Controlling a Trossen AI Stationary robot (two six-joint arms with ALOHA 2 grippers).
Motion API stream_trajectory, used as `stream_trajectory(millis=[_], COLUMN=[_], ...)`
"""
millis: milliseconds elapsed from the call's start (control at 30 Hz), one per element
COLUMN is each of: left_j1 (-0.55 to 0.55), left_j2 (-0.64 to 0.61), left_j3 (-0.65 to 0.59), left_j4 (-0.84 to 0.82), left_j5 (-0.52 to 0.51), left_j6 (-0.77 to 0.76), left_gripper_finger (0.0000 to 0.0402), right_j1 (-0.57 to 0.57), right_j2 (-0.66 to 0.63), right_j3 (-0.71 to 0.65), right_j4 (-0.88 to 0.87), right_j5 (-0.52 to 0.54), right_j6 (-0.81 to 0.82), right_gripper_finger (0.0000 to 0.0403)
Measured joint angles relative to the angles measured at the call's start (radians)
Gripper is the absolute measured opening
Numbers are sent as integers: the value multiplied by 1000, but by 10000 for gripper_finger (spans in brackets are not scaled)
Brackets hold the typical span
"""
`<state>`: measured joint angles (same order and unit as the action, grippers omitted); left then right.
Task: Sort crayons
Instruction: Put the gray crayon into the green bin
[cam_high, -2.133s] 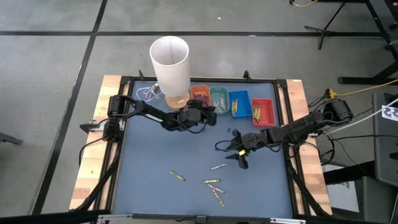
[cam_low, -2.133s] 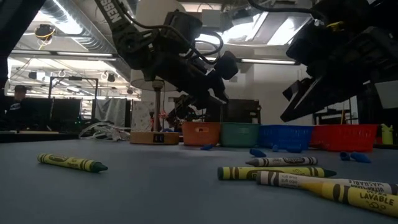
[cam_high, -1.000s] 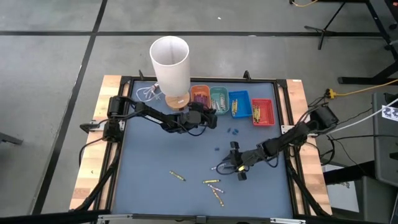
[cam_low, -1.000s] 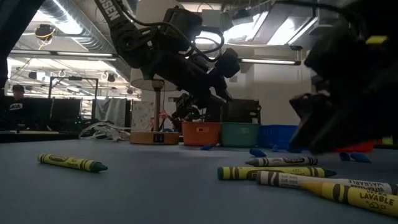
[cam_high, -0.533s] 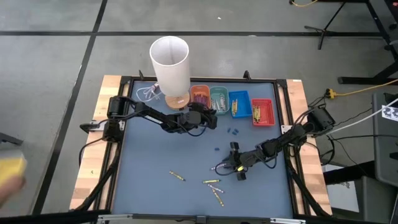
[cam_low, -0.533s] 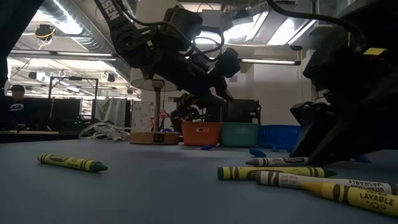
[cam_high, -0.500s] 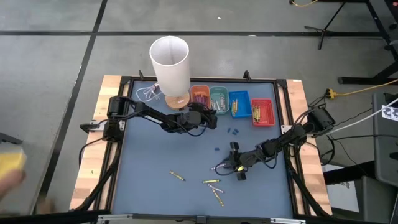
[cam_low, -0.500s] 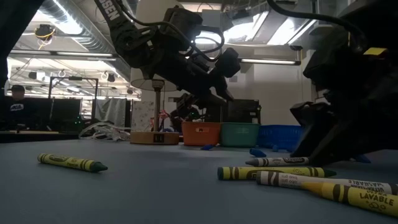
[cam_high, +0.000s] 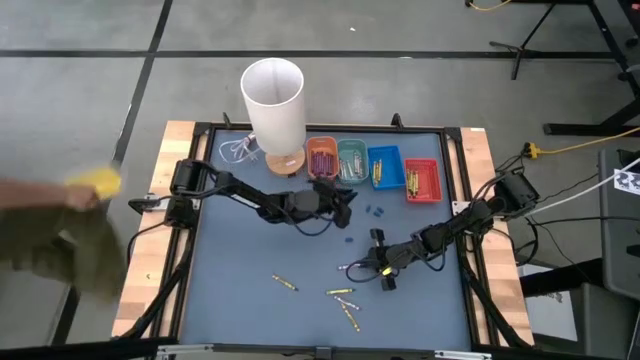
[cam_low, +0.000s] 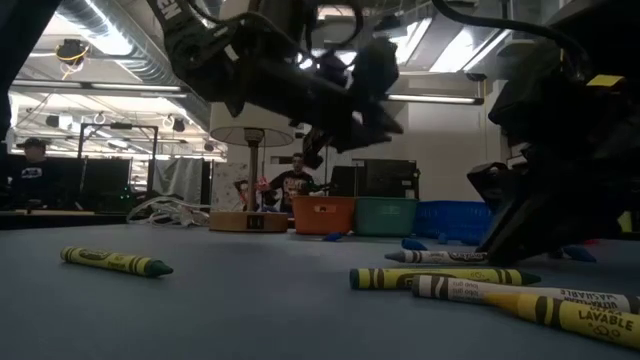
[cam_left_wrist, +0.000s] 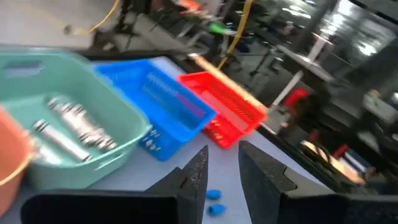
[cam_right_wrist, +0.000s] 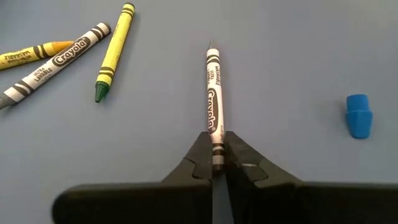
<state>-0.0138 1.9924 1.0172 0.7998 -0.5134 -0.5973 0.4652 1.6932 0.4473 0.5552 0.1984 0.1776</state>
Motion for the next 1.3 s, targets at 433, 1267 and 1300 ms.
stream_trajectory(millis=[433,1267,1300], left_j1=[-164,-480,-485], left_j2=[-65,-268,-268], left_j3=[0,0,0], left_j4=[20,-580,-586], left_j5=[0,8,8], left_j6=[379,390,390], left_gripper_finger=[76,76,76], right_j1=[-2,-144,-176], right_j2=[-4,-18,-18], right_j3=[-2,0,0], right_j4=[42,264,269], right_j5=[82,829,805], right_j6=[50,79,79], right_gripper_finger=[20,21,21])
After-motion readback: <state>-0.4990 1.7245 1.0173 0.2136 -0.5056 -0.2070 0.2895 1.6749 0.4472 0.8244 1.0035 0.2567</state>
